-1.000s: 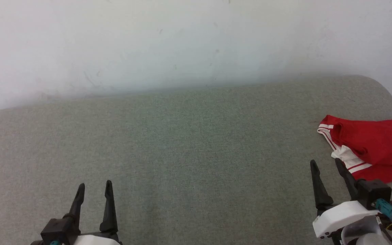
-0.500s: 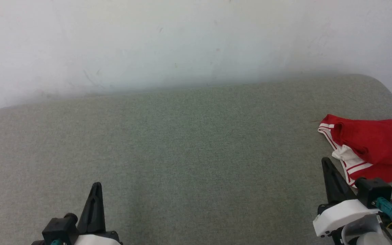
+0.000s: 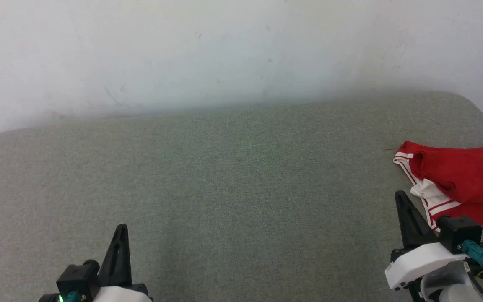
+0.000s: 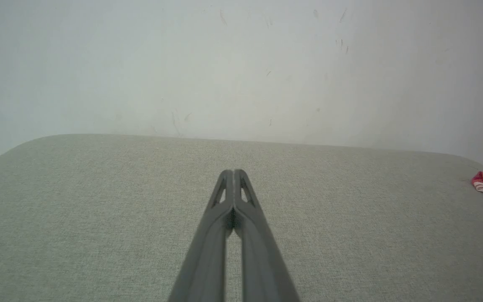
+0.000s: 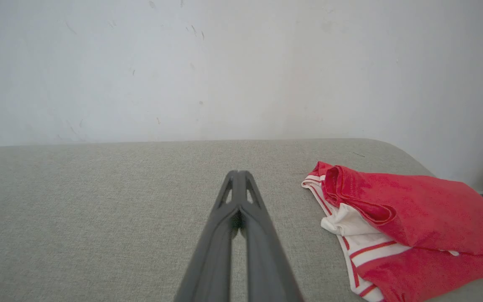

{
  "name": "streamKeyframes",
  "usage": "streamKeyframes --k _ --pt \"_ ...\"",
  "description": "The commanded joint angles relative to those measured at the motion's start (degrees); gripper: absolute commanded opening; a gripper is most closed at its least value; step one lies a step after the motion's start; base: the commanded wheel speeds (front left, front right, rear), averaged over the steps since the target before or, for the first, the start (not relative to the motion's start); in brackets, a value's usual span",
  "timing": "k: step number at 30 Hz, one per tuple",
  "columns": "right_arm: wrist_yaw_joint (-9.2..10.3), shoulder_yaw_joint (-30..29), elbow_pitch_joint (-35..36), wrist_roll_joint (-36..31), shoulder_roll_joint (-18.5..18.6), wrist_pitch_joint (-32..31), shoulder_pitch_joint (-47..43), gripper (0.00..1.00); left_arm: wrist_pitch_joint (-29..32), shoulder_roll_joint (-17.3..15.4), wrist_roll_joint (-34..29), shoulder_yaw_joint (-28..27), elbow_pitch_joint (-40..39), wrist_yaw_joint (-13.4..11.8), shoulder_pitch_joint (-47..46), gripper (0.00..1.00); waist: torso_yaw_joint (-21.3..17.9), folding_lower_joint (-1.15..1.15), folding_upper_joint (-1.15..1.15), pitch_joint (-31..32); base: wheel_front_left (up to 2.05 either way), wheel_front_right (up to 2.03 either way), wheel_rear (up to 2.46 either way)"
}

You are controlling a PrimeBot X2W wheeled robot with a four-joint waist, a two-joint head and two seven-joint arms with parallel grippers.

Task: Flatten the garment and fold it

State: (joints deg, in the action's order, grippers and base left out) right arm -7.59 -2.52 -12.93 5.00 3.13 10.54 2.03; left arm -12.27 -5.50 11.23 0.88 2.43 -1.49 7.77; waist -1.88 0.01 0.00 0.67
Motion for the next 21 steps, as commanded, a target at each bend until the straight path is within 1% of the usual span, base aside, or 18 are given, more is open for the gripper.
streamKeyframes --k 1,21 --pt "0.02 0.19 0.54 -0.5 -0.05 -0.25 -0.37 0.0 0.36 0.28 -0.68 -0.14 -0.35 0.28 -1.22 0.0 0.03 0.0 0.0 -0.01 0.0 0.0 0.0" --pt "0.03 0.65 2.97 -1.39 -0.09 -2.27 -0.69 0.0 2.7 0.74 -2.75 -0.28 -0.76 0.52 -2.5 0.0 0.39 0.0 0.0 -0.14 0.0 0.0 0.0"
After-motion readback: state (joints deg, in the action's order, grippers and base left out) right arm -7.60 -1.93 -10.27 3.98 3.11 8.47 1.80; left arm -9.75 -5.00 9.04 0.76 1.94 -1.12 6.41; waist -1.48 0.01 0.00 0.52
